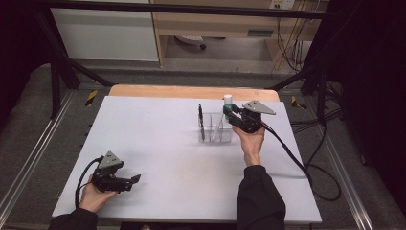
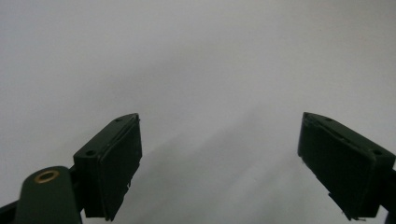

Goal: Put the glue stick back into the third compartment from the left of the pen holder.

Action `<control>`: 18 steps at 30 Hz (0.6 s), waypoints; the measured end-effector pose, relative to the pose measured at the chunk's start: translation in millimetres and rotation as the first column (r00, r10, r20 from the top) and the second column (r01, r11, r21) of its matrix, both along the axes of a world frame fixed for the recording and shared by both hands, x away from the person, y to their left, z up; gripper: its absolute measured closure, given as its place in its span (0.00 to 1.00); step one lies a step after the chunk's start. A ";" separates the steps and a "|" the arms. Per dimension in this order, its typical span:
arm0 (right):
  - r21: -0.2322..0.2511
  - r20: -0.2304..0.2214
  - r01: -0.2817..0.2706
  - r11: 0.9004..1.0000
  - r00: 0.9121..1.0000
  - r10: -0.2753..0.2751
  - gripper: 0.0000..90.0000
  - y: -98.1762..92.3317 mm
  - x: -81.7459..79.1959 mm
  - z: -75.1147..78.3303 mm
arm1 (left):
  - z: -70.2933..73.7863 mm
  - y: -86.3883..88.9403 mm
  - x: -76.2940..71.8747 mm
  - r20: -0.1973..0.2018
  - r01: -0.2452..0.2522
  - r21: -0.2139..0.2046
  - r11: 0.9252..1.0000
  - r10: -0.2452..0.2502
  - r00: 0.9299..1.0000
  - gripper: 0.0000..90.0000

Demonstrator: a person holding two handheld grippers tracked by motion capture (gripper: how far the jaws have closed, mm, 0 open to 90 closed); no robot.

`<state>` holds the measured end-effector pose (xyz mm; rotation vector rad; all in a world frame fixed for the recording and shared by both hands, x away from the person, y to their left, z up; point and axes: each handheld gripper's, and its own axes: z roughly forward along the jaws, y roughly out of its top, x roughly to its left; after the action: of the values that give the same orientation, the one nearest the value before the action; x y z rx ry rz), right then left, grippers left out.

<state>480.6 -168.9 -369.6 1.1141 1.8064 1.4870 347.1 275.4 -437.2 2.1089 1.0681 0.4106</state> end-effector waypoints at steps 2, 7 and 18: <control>0.002 -0.007 0.003 1.000 1.000 -0.003 0.73 -0.2 1.7 -4.5 | -0.3 -0.1 0.1 -0.002 0.001 -0.001 1.000 -0.001 1.000 0.15; 0.010 -0.015 0.004 1.000 1.000 -0.004 0.73 -0.4 3.4 -13.9 | -0.7 0.5 0.3 -0.004 -0.001 -0.002 1.000 0.001 1.000 0.15; 0.020 -0.044 -0.002 1.000 0.999 0.003 0.73 -5.5 3.2 -33.8 | -1.8 -0.5 0.8 -0.009 0.004 0.005 1.000 -0.004 1.000 0.15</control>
<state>483.8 -174.4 -403.4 1.1634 1.8266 1.4955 347.9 275.0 -439.0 2.1187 1.0693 0.4020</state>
